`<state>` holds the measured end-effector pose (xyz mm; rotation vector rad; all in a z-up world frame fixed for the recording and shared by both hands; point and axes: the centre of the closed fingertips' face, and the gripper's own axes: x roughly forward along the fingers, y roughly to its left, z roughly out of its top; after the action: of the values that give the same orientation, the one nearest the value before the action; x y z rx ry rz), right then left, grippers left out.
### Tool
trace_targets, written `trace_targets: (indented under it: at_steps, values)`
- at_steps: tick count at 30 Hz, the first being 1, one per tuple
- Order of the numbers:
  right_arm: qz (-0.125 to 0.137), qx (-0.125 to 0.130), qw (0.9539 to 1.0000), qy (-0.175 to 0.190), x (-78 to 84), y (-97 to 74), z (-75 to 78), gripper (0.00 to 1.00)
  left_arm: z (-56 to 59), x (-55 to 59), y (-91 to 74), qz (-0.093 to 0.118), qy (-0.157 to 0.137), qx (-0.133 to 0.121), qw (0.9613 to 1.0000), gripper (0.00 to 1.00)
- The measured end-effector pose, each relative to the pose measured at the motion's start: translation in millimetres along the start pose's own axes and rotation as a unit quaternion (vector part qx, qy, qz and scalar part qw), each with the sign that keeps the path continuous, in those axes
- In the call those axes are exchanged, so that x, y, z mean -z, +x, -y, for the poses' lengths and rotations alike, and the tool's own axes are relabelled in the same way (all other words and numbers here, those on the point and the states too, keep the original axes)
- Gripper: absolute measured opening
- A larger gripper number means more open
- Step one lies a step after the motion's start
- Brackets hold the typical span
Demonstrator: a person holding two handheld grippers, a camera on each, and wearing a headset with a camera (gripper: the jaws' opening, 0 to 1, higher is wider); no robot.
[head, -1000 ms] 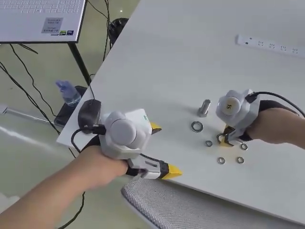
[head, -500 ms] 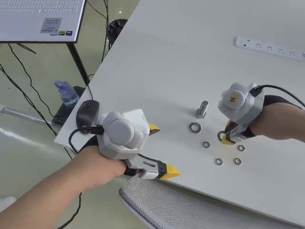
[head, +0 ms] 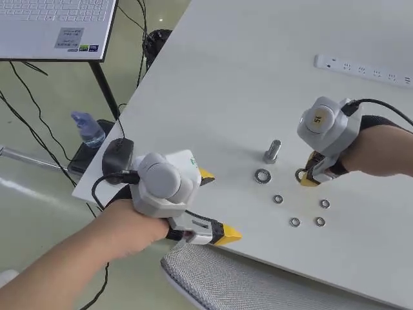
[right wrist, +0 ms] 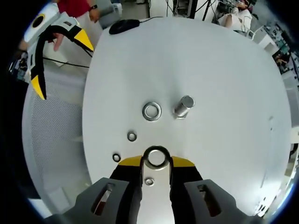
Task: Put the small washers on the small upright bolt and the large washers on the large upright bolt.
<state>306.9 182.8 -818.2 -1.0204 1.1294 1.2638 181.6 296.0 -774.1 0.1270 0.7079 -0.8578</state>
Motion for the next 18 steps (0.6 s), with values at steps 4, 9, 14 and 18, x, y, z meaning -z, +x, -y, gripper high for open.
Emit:
trace_targets:
  at_steps: [4,9,14,18]
  values:
    - [0.001,0.002,1.0,0.001,-4.3,-6.2,2.2,0.2,-1.9,-3.2,-1.0,0.005,0.0,-0.002,1.0,0.71]
    - [0.001,0.006,1.0,-0.001,-10.5,-13.1,6.2,0.2,-2.9,-5.7,-1.7,0.01,0.001,-0.003,0.9999,0.72]
    - [0.001,0.008,1.0,0.002,-15.9,-18.3,11.5,0.2,-5.2,-8.2,-1.4,0.015,-0.001,-0.005,0.9999,0.72]
    - [-0.001,0.008,1.0,0.001,-17.9,-20.3,14.5,0.2,-9.0,-12.2,0.1,0.022,-0.003,-0.012,0.9997,0.76]
